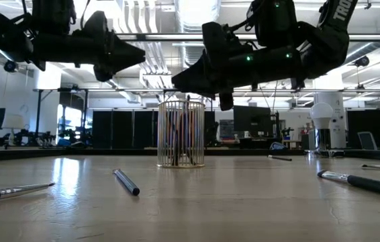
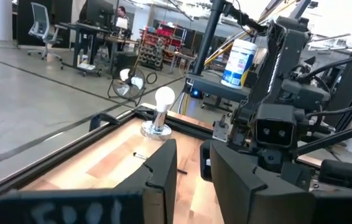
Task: Pick & Place Makeup Brushes
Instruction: Put the eyeshadow brush into the gold makeup brush holder
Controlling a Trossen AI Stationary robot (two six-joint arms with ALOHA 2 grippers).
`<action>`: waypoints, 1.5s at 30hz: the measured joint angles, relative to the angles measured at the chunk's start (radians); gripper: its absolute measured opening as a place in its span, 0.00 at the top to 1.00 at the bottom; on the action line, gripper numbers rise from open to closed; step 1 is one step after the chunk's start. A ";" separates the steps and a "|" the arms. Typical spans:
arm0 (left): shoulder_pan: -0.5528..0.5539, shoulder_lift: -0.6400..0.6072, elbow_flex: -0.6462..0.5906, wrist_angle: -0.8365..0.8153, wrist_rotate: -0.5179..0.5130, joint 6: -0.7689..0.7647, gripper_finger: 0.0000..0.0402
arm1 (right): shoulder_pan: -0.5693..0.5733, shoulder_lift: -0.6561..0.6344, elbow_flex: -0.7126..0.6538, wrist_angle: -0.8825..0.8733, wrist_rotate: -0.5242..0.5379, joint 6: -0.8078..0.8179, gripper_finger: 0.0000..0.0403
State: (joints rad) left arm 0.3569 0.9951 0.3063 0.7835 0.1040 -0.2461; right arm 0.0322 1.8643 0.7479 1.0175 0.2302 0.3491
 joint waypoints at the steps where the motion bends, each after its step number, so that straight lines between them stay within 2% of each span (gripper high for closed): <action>1: 0.000 0.000 0.000 -0.002 0.000 -0.005 0.78 | 0.000 -0.006 0.000 -0.017 0.001 -0.001 0.81; 5: 0.000 0.000 0.000 -0.033 0.000 -0.015 0.79 | 0.000 -0.073 0.000 -0.119 0.001 -0.035 0.82; 12: -0.012 0.000 0.038 -0.232 -0.025 -0.075 0.91 | -0.002 -0.302 -0.024 -0.488 0.006 -0.187 0.97; 16: -0.063 0.000 0.074 -0.411 -0.142 -0.085 0.99 | -0.020 -0.417 -0.095 -0.505 0.009 -0.215 0.98; 23: -0.198 0.001 0.178 -0.772 -0.243 -0.209 1.00 | -0.048 -0.575 -0.248 -0.425 0.012 -0.220 0.98; 27: -0.289 0.008 0.254 -1.035 -0.307 -0.356 1.00 | -0.049 -0.658 -0.320 -0.417 0.041 -0.220 0.98; 34: -0.489 0.074 0.395 -1.457 -0.313 -0.718 1.00 | -0.048 -0.778 -0.421 -0.393 0.058 -0.222 0.98; 40: -0.683 0.186 0.458 -1.563 -0.263 -1.060 1.00 | -0.048 -0.841 -0.486 -0.344 0.061 -0.220 0.98; 45: -0.812 0.296 0.478 -1.588 -0.138 -1.319 0.96 | -0.048 -0.884 -0.515 -0.331 0.060 -0.219 0.98</action>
State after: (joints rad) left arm -0.4549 1.2911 0.7838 -0.8045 -0.0344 -1.5654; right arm -0.0158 0.9803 0.2328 0.6869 0.2905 0.1302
